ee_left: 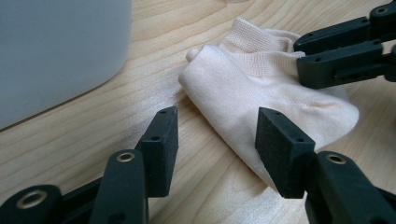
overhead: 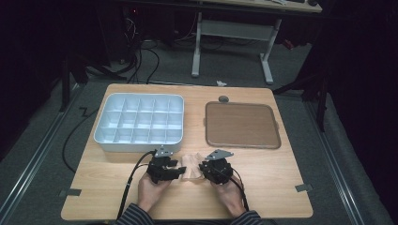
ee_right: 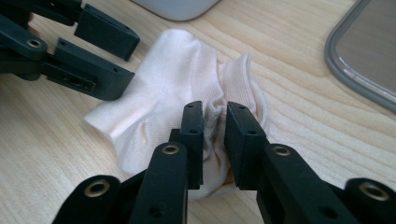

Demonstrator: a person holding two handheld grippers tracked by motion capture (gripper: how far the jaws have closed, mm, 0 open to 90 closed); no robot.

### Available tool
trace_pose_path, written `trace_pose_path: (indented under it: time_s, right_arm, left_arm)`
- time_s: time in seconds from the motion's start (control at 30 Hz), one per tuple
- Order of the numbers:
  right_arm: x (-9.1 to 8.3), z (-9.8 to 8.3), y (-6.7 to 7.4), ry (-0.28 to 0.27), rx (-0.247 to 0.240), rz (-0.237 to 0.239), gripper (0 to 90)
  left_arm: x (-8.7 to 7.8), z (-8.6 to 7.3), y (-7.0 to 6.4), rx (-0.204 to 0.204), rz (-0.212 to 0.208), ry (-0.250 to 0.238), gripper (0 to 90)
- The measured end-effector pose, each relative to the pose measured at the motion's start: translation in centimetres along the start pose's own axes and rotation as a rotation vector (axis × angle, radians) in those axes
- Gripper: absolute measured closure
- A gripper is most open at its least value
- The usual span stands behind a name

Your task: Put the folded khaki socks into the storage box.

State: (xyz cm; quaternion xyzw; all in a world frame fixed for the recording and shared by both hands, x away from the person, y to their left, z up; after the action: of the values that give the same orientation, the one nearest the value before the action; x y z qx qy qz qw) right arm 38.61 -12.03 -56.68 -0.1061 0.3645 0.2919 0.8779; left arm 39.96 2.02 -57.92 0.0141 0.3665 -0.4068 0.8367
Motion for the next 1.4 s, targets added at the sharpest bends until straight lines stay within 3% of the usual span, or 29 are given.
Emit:
trace_pose_path:
  time_s: [0.13, 0.3, 0.5, 0.6, 0.77, 0.9, 1.23, 1.4]
  right_arm:
    - [0.2, -0.1, -0.2, -0.006, 0.002, -0.004, 84.9]
    - [-0.1, -0.1, -0.2, -0.032, -0.008, -0.016, 86.2]
    - [-1.2, 0.3, -0.1, -0.089, -0.026, -0.041, 86.4]
    - [-1.6, 0.1, -0.2, -0.092, -0.032, -0.054, 86.3]
    - [-1.5, -1.1, -0.7, -0.061, -0.001, -0.058, 86.1]
    - [-0.9, -2.0, -0.9, -0.037, 0.004, -0.061, 85.9]
    - [-0.7, -2.2, -0.9, -0.047, 0.013, -0.058, 83.3]
    - [-1.0, -2.0, -0.9, -0.061, 0.023, -0.047, 76.7]
  left_arm:
    - [0.1, -0.1, -0.1, 0.010, 0.008, 0.008, 48.9]
    - [0.2, -0.1, -0.1, 0.024, 0.025, 0.012, 48.7]
    - [0.3, -0.2, -0.4, 0.074, 0.078, 0.027, 50.1]
    - [0.5, -0.2, -0.7, 0.079, 0.103, 0.031, 50.4]
    - [0.7, -0.2, -1.0, 0.106, 0.130, 0.036, 49.9]
    - [0.7, -0.2, -1.0, 0.101, 0.129, 0.029, 48.8]
    - [0.6, -0.2, -0.9, 0.070, 0.105, 0.009, 47.9]
    - [0.3, 0.0, -0.6, 0.019, 0.051, 0.009, 47.8]
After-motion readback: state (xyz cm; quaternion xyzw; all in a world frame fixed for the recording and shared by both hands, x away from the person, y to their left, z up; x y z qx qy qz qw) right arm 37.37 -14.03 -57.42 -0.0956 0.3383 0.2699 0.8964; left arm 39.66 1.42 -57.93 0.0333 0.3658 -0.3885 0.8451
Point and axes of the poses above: each handheld gripper's, and its own axes: x roughly forward along the jaws, z roughly out of its top, y roughly to its left, the point moved 8 cm from there along x, roughly forward along the jaws, and after that the axes turned 2 degrees about -y, right-handed, at the moved point
